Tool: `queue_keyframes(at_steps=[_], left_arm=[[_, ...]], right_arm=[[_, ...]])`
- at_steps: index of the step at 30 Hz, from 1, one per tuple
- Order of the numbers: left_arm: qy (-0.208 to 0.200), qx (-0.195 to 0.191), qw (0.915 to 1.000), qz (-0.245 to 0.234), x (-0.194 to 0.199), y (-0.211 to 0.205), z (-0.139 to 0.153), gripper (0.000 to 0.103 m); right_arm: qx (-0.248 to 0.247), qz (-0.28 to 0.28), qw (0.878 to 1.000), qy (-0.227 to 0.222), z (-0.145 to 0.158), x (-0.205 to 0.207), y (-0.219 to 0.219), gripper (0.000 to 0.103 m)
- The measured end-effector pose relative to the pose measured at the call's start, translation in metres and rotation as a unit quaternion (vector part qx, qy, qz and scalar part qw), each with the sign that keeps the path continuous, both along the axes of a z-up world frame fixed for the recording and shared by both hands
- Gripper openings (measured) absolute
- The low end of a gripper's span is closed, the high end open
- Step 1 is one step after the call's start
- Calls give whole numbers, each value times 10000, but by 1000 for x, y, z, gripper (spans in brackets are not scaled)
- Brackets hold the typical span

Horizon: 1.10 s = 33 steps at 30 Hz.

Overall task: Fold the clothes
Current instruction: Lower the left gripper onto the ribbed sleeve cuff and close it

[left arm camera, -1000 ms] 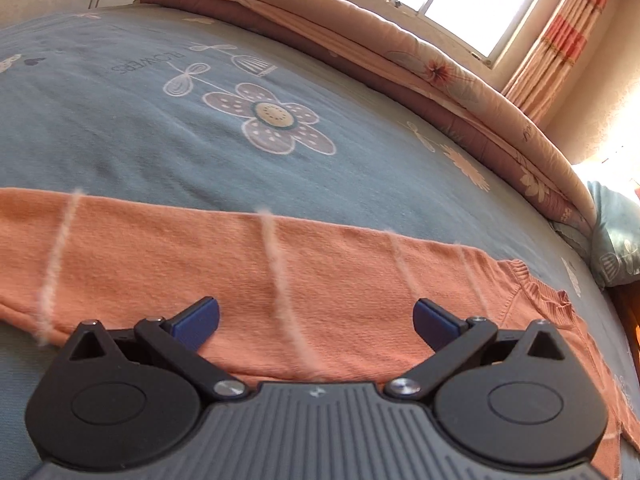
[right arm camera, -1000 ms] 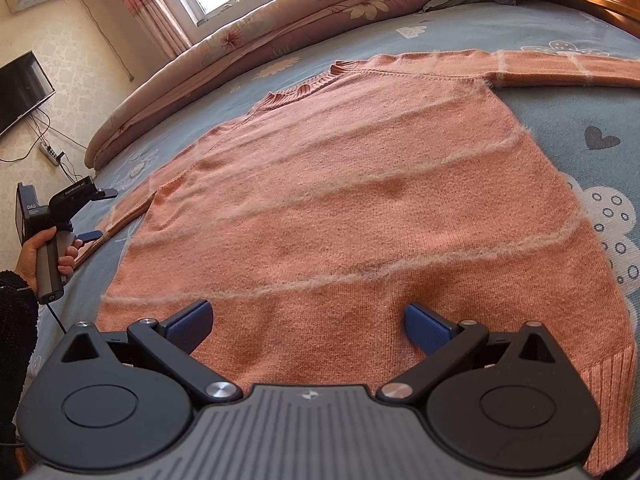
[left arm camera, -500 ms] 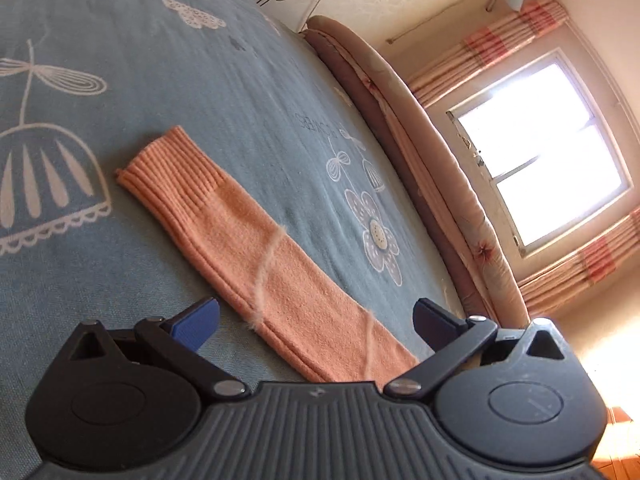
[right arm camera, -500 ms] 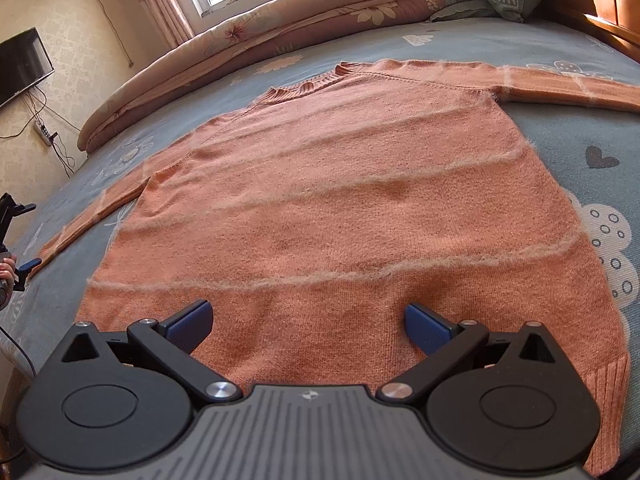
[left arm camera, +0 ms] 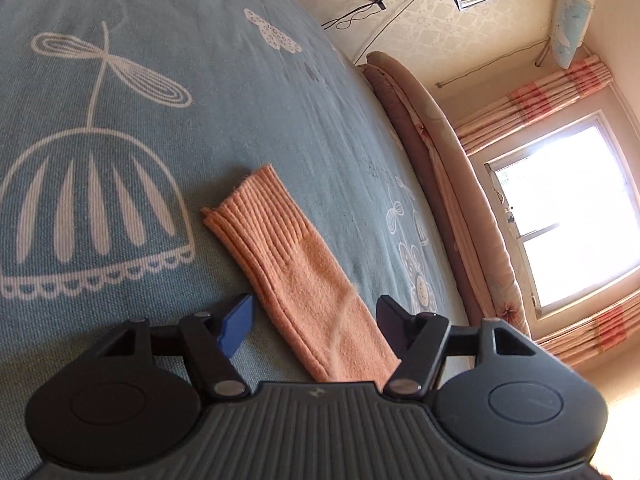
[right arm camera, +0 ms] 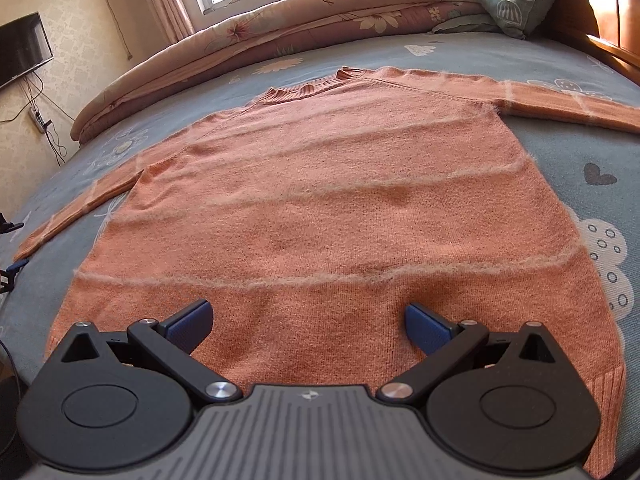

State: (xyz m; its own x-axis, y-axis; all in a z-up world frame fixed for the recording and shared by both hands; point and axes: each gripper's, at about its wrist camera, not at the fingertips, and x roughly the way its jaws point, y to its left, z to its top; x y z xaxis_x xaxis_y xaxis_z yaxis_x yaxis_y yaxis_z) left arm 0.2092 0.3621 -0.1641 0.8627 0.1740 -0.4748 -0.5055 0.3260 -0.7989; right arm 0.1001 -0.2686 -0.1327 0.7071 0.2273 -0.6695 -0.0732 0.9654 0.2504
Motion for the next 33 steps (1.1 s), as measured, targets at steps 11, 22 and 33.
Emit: queue_keyframes(at_steps=[11,22,33], left_arm=[[-436,-425,9980,163,5,2,-7,67],[-574,-496,9970,178,23,-12,-8,68],[-788,-273,9948,591,19,-3,-13,69]], right_arm=[[-435,21,9990,-137,-4,0,11,103],[-814,77,9964,-208,-7,-1,20,103],[-820,83,9964,-211,-8,-1,21,103]])
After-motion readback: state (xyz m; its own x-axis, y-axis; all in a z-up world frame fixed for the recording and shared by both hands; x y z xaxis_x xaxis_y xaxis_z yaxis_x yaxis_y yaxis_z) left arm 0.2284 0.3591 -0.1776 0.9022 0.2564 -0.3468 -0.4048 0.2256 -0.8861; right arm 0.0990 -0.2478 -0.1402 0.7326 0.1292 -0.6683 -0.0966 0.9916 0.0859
